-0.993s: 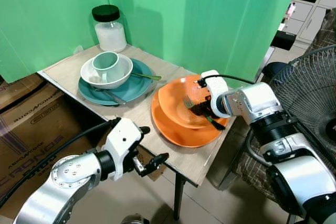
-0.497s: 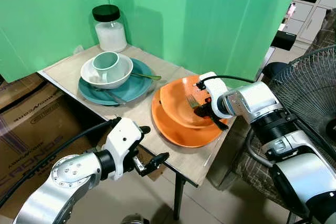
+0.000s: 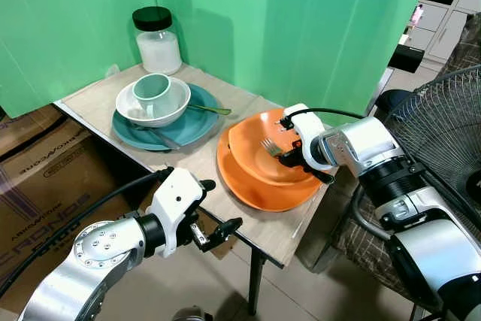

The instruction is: Setting the table

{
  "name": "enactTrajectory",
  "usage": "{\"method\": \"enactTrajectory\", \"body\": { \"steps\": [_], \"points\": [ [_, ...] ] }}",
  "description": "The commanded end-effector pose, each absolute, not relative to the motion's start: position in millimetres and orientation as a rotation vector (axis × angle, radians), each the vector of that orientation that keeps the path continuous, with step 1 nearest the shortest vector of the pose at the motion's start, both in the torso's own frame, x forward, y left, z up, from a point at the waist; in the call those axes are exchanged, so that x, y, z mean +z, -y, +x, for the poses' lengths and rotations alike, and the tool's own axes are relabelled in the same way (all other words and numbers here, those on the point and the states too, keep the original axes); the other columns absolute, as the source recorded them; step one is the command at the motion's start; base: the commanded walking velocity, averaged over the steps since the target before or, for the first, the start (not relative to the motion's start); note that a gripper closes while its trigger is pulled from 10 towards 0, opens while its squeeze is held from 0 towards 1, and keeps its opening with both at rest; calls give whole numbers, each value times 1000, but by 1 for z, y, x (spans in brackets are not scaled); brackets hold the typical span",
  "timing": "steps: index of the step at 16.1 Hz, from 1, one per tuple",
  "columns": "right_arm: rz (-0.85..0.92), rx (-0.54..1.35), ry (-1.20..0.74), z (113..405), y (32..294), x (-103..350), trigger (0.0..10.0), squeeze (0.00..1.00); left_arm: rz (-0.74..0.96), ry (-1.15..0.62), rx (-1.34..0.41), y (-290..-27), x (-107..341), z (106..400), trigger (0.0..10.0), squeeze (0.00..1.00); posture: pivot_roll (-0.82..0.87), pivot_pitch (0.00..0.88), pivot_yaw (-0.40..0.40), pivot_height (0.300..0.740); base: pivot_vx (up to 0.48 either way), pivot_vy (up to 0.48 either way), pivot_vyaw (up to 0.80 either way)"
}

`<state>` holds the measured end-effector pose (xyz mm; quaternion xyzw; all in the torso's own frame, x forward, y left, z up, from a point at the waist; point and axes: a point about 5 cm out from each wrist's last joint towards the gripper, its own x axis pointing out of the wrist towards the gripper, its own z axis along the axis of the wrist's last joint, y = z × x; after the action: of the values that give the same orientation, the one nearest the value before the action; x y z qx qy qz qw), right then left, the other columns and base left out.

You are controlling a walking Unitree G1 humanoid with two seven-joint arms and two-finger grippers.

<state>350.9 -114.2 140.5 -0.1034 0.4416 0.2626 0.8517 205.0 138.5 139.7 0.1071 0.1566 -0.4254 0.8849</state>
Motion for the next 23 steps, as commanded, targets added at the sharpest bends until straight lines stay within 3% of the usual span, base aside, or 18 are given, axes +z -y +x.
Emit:
{"method": "enactTrajectory", "body": {
  "steps": [1, 6, 9, 10, 11, 17, 21, 23],
  "points": [
    [-204, 559, -881, 356, 115, 155, 0, 0, 236, -327, -891, -138, 141, 206, 10000, 0, 143, 0, -3, 740, 0, 0, 0],
    [-110, 563, -685, 359, 119, 201, 0, 0, 243, -288, -854, -143, 147, 213, 10000, 0, 144, 0, -4, 740, 0, 0, 0],
    [10, 610, -366, 337, 129, 237, 0, 0, 223, -208, -825, -136, 159, 224, 10000, 0, 134, 0, 4, 740, 0, 0, 0],
    [21, 606, -305, 331, 133, 239, 1529, 0, 219, -192, -817, -134, 161, 226, 10000, 0, 128, 0, 9, 740, 0, 0, 0],
    [11, 565, -205, 315, 143, 240, 10000, 0, 225, -156, -783, -127, 164, 233, 10000, 0, 118, 0, 22, 740, 0, 0, 0],
    [119, 377, -24, 252, 161, 224, 10000, 0, 175, -38, -638, -106, 171, 249, 10000, 0, 84, 0, 58, 740, 0, 0, 0],
    [49, 200, -15, 236, 169, 203, 10000, 0, 187, -40, -548, -112, 166, 245, 10000, 0, 99, 0, 41, 740, 0, 0, 0],
    [38, 223, -22, 231, 163, 197, 10000, 0, 189, -44, -511, -114, 164, 243, 10000, 0, 106, 0, 35, 740, 0, 0, 0]
  ]
}}
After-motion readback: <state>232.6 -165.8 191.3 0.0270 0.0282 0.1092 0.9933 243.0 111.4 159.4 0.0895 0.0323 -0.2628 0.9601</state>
